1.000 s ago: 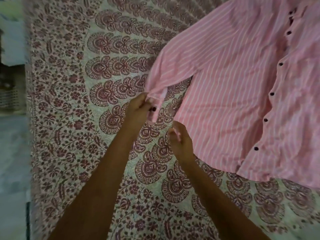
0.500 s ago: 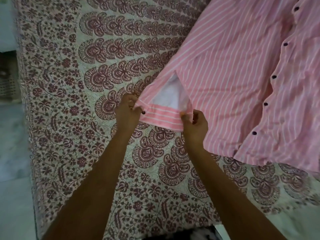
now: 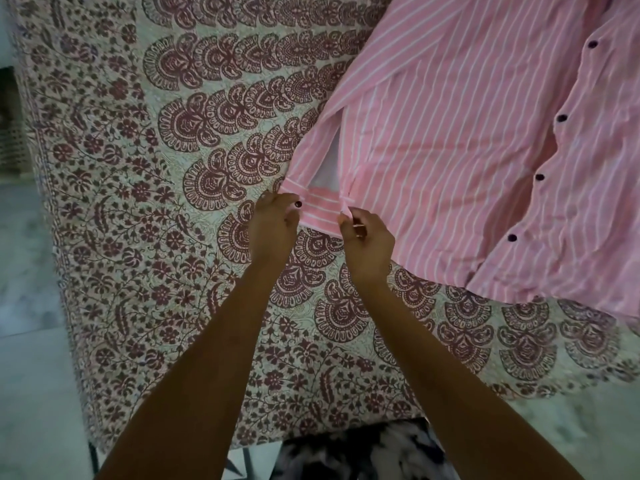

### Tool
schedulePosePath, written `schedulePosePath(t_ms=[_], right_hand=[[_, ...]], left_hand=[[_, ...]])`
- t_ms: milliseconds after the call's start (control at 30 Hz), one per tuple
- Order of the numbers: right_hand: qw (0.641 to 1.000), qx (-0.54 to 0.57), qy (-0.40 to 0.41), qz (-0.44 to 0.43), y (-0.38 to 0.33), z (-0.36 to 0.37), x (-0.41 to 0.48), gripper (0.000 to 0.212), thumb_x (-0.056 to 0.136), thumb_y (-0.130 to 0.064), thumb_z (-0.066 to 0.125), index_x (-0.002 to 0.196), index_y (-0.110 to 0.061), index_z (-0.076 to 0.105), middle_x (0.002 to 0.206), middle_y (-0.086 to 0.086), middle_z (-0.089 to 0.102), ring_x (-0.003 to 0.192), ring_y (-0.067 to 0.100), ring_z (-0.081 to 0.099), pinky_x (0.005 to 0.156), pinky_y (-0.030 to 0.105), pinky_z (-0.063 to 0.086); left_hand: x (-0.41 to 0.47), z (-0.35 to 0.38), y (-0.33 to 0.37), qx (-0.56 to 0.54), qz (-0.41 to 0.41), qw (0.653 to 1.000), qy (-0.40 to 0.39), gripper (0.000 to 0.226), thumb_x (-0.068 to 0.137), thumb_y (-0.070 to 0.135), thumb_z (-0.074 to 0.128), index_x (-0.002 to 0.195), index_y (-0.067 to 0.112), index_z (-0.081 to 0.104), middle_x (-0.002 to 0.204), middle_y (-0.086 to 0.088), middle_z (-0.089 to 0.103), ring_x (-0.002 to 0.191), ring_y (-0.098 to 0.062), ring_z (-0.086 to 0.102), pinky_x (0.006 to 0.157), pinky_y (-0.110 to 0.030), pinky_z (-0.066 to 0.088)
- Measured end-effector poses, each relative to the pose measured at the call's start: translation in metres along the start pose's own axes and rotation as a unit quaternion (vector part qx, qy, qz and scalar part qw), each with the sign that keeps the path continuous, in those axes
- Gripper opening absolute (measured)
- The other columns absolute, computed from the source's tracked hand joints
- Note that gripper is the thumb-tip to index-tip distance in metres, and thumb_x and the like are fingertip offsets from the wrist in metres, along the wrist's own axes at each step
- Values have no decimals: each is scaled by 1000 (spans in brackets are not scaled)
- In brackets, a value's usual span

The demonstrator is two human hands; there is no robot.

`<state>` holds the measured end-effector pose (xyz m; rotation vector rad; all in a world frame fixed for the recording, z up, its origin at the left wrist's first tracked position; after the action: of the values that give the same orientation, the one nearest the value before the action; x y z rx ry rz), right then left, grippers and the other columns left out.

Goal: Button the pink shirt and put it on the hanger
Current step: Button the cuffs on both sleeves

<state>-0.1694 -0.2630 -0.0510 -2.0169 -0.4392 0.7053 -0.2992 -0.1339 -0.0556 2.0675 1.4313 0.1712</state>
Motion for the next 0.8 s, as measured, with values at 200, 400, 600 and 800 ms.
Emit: schedulePosePath(t_ms=[200, 400, 600, 800], right_hand=[[998, 52, -10, 24, -5, 4, 5, 19, 89, -13, 54, 103, -4, 63, 80, 4, 59, 64, -3, 50, 64, 12, 41], [987, 139, -27, 80, -1, 14, 6, 14, 86, -8, 61, 97, 1, 62, 71, 0, 54, 61, 5, 50, 61, 23, 46], [975, 184, -16, 124, -1, 19, 1, 11, 87, -8, 60, 91, 0, 66, 68, 1, 60, 47, -6, 48, 51, 10, 39], [978, 170, -19, 122, -4, 18, 0, 16, 86, -9, 61, 96, 1, 68, 69, 3, 63, 49, -6, 50, 53, 11, 42]], left_hand=[[10, 6, 12, 73, -16, 997, -19, 15, 87, 6, 53, 96, 3, 64, 101, -16, 63, 88, -32, 60, 68, -34, 43], [11, -12, 19, -129, -39, 991, 18, 5, 79, 7, 65, 83, 7, 67, 77, -4, 68, 66, -14, 59, 67, -26, 52], [-8, -15, 43, -198, 2, 980, 21, 8, 79, 9, 66, 86, 7, 68, 75, 3, 67, 66, -7, 60, 69, -23, 53], [-16, -17, 42, -204, 8, 978, 37, 11, 78, 11, 66, 88, 6, 69, 78, -3, 71, 67, -9, 62, 69, -24, 54]])
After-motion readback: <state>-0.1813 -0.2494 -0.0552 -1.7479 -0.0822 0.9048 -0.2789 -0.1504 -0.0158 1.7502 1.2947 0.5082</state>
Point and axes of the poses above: each hand's wrist, its own x-axis towards the middle knuckle, its own z-axis out of the palm, y = z × x, the point moved 9 cm from there along x, towards the middle knuckle
